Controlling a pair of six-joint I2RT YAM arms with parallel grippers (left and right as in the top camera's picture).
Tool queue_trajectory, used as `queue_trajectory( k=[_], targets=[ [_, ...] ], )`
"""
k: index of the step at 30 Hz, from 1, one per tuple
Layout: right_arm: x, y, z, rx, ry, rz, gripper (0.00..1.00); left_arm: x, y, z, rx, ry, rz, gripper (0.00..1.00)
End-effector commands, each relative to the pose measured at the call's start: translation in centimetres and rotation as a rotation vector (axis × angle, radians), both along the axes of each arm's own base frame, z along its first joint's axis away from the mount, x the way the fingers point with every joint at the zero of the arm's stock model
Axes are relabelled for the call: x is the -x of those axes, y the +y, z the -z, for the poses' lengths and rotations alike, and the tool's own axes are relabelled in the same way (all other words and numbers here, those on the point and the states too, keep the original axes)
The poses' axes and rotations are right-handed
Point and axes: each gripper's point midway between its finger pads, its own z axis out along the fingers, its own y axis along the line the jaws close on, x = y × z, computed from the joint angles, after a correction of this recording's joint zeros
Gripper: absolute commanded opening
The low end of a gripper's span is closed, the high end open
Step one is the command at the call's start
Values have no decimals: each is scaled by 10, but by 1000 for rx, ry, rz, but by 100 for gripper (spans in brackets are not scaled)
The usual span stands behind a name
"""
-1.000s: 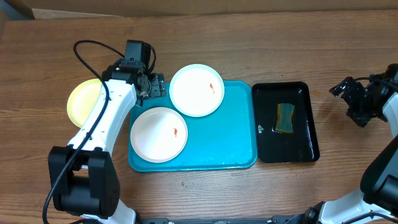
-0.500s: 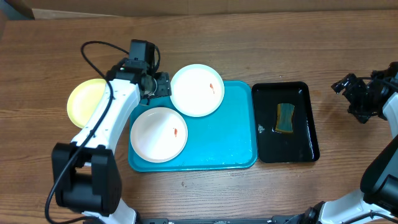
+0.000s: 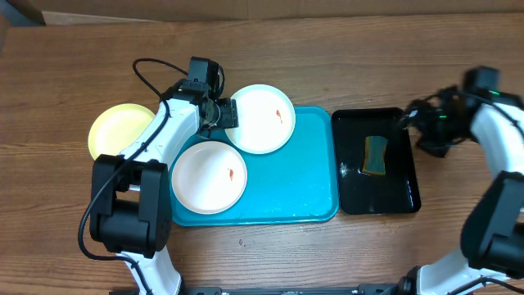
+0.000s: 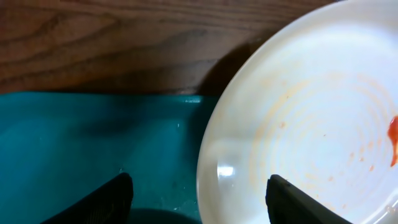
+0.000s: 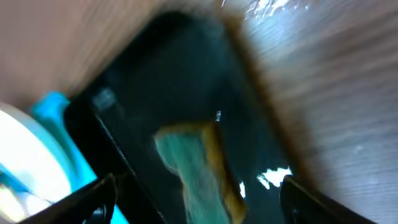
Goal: Clean dirty plates on tray and stack at the side
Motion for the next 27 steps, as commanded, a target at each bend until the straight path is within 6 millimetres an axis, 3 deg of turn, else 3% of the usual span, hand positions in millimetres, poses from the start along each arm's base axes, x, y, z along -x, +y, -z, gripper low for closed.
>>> queue_trajectory(
  k=[1, 5, 9, 15, 22, 25, 27],
  targets=[
    [14, -1, 8, 258, 57, -91, 86, -7, -7, 4, 11, -6, 13, 69],
    [24, 18, 24, 376, 90, -192, 86, -10, -13, 5, 14, -23, 25, 67],
    [32, 24, 35, 452, 106, -194, 86, -11, -20, 4, 16, -33, 40, 66],
    [43, 31, 47, 445, 126, -204, 63, -9, -27, 4, 9, -35, 57, 63],
    [49, 31, 55, 443, 134, -206, 61, -9, -19, 5, -60, -41, 36, 59],
    [47, 31, 55, 442, 127, -205, 35, -9, -19, 5, -60, -42, 37, 56],
    [46, 31, 55, 442, 123, -204, 34, -7, -19, 6, -62, -34, 39, 56]
  ],
)
